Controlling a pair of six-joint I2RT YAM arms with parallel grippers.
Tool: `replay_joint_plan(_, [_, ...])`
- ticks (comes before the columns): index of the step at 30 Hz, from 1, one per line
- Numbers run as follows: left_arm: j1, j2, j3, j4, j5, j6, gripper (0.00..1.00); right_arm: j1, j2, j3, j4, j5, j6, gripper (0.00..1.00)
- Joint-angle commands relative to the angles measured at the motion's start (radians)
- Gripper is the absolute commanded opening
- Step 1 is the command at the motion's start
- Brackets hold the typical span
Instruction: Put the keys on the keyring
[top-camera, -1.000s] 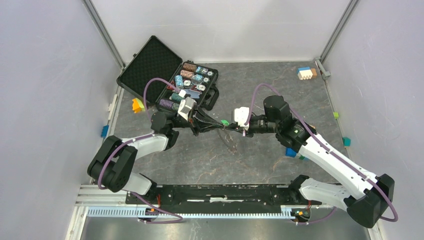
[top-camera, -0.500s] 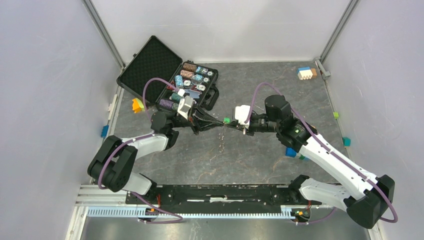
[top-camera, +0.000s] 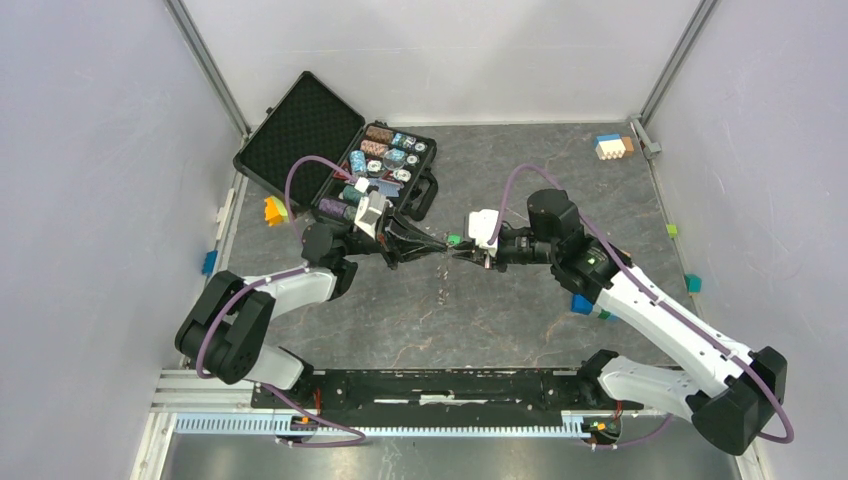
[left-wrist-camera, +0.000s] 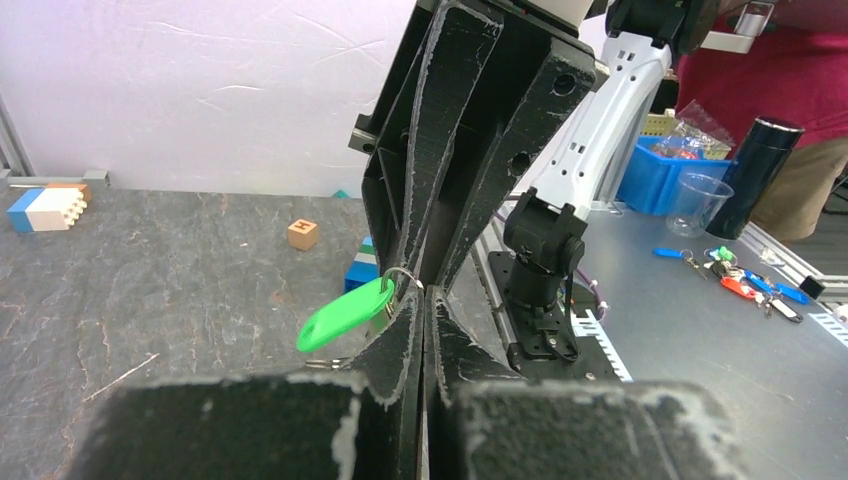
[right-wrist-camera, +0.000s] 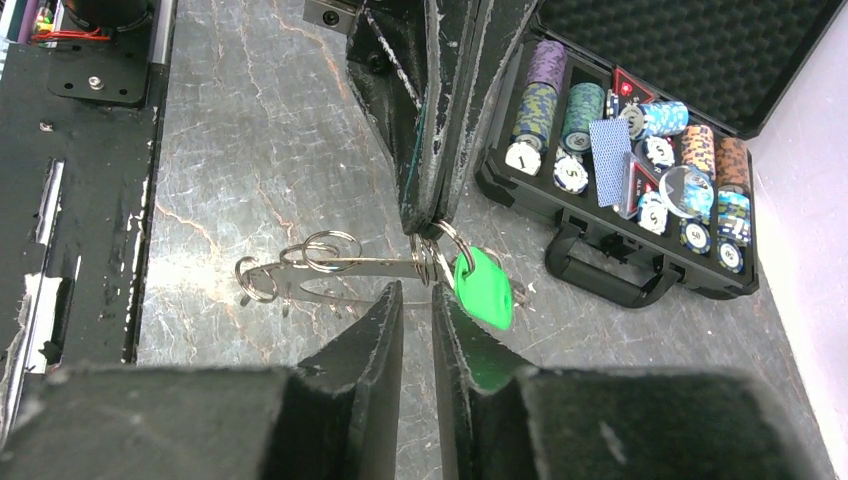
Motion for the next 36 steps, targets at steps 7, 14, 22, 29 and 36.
replay_joint_plan(7, [-0.011, -0.002, 0.015, 0.08, 0.046, -0.031, 0.02, -0.005, 0.021, 0.027, 0.036, -0.044, 0.005, 0.24])
replay_joint_plan(14, [-0.014, 0.013, 0.023, 0.08, 0.05, -0.032, 0.02, -0.005, 0.03, 0.031, 0.027, -0.123, -0.011, 0.24])
replay_joint_plan(22, [-0.014, 0.016, 0.024, 0.08, 0.048, -0.029, 0.02, -0.005, 0.03, 0.025, 0.03, -0.154, -0.01, 0.19])
replay_joint_plan(29, [-0.014, 0.013, 0.024, 0.08, 0.044, -0.029, 0.02, -0.005, 0.036, 0.022, 0.051, -0.131, 0.014, 0.09])
replay_joint_plan(36, [-0.014, 0.011, 0.021, 0.081, 0.044, -0.028, 0.02, -0.005, 0.037, 0.026, 0.067, -0.051, 0.039, 0.0])
